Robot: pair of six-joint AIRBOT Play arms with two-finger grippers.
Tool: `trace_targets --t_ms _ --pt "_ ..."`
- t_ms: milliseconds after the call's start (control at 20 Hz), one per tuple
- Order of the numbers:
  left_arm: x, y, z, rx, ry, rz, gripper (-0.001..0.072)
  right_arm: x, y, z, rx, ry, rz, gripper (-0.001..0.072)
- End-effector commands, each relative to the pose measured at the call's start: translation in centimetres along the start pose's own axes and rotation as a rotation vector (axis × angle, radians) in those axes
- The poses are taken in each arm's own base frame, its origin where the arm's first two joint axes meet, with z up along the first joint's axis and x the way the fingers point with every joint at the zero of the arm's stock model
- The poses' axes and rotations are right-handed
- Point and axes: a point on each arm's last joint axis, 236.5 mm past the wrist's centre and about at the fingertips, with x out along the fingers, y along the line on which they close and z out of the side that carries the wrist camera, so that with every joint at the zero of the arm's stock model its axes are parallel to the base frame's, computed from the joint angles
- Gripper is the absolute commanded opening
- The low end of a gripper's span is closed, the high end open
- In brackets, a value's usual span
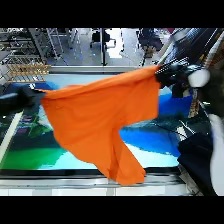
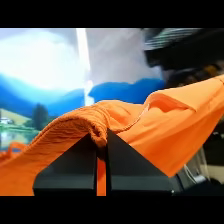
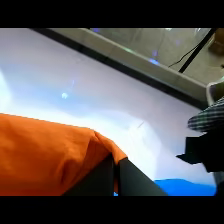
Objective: Fold the clothes and pants, and hang the long-sleeved shirts on hangers.
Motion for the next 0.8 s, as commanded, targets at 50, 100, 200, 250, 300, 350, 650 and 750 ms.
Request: trace_targets --t_ms 50,100,200,250,300,350,650,750 --pt "12.9 9.9 -2.2 -0.092 0.028 0.144 0.0011 11.1 2.5 -6.7 0.134 0.053 0.072 0.001" --pt "14.8 11.7 -2.4 -0.108 0.036 0.17 0.0011 11.6 2.9 -7.5 0.141 0.07 0.082 0.001" --pt "17.3 14.8 -2.3 -0.136 0.04 0.21 0.0014 11.6 3.6 -8.4 0.145 0.108 0.107 0.001" --pt "18.1 16.1 -2.0 -0.148 0.043 0.223 0.0024 11.5 4.1 -8.9 0.15 0.132 0.128 0.001" --pt "18.6 17.0 -1.7 -0.156 0.041 0.233 0.0025 11.3 4.7 -9.6 0.152 0.163 0.15 0.001" --pt "18.7 17.9 -1.3 -0.165 0.036 0.243 0.0026 11.1 5.2 -10.2 0.157 0.19 0.172 0.001" --pt "15.5 22.4 -2.0 -0.243 0.147 0.285 0.0661 10.2 7.4 -11.9 0.187 0.278 0.26 0.001" --pt "13.3 23.1 -5.7 -0.187 0.348 0.284 0.0661 10.1 7.8 -11.7 0.205 0.276 0.275 0.001"
